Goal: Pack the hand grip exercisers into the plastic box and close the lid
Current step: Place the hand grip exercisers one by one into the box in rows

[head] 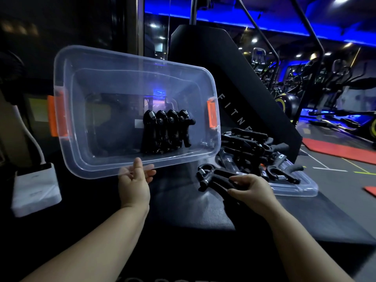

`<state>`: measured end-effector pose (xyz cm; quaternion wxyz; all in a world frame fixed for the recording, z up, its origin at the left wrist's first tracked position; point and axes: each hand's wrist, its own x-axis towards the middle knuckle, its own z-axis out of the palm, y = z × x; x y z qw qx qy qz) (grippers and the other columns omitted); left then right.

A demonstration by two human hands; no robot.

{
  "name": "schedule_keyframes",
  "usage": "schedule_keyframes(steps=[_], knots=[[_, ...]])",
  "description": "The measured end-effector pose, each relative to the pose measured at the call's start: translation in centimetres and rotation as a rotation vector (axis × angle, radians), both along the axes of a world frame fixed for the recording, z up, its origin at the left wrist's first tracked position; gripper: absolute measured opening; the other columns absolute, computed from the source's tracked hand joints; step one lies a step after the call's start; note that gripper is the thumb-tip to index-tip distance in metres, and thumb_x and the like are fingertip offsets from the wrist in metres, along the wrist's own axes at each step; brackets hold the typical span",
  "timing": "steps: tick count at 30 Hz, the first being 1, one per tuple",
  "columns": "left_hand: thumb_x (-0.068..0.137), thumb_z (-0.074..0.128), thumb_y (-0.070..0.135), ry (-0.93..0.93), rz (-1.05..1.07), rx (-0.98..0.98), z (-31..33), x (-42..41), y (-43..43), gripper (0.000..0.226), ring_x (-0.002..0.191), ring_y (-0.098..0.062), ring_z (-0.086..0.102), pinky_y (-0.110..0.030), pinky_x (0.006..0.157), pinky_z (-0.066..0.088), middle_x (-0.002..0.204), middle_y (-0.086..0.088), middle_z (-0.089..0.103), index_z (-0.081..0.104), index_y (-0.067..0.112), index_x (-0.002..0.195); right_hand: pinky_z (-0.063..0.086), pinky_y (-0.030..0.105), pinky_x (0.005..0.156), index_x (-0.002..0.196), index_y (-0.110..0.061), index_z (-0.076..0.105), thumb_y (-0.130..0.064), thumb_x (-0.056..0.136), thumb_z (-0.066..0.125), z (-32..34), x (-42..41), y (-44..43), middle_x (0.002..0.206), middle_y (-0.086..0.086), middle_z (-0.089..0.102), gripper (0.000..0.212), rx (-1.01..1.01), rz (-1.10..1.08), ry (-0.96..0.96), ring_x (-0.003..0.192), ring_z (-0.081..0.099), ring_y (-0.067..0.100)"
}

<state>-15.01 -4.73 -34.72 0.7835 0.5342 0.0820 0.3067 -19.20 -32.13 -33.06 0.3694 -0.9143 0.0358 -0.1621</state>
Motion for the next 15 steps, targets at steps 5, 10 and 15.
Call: schedule_keyframes(steps=[5, 10, 15], knots=[[0.099, 0.045, 0.034, -0.004, -0.002, -0.003, 0.0, 0.1, 0.0, 0.019, 0.056, -0.003, 0.065, -0.019, 0.056, 0.049, 0.065, 0.012, 0.072, 0.043, 0.021, 0.086, 0.038, 0.001, 0.068, 0.099, -0.034, 0.071, -0.020, 0.067, 0.082, 0.1, -0.8, 0.2, 0.090, -0.011, 0.064, 0.037, -0.084, 0.087, 0.029, 0.083, 0.059, -0.003], [0.099, 0.046, 0.033, -0.006, 0.001, -0.011, 0.0, 0.1, 0.0, 0.019, 0.057, -0.004, 0.065, -0.017, 0.054, 0.050, 0.065, 0.007, 0.071, 0.043, 0.020, 0.086, 0.042, 0.018, 0.067, 0.089, -0.042, 0.067, -0.047, 0.068, 0.072, 0.5, -1.0, 1.1, 0.084, -0.017, 0.059, 0.022, -0.269, 0.024, 0.077, 0.080, 0.056, 0.001], [0.098, 0.046, 0.033, 0.000, 0.001, -0.012, 0.0, 0.1, 0.1, 0.019, 0.057, -0.005, 0.066, -0.019, 0.054, 0.049, 0.067, 0.004, 0.071, 0.044, 0.019, 0.085, 0.035, 0.032, 0.084, 0.101, -0.039, 0.065, -0.078, 0.067, 0.048, 0.9, 0.4, 4.0, 0.098, -0.014, 0.053, 0.055, -0.441, -0.089, -0.089, 0.107, 0.047, 0.016]])
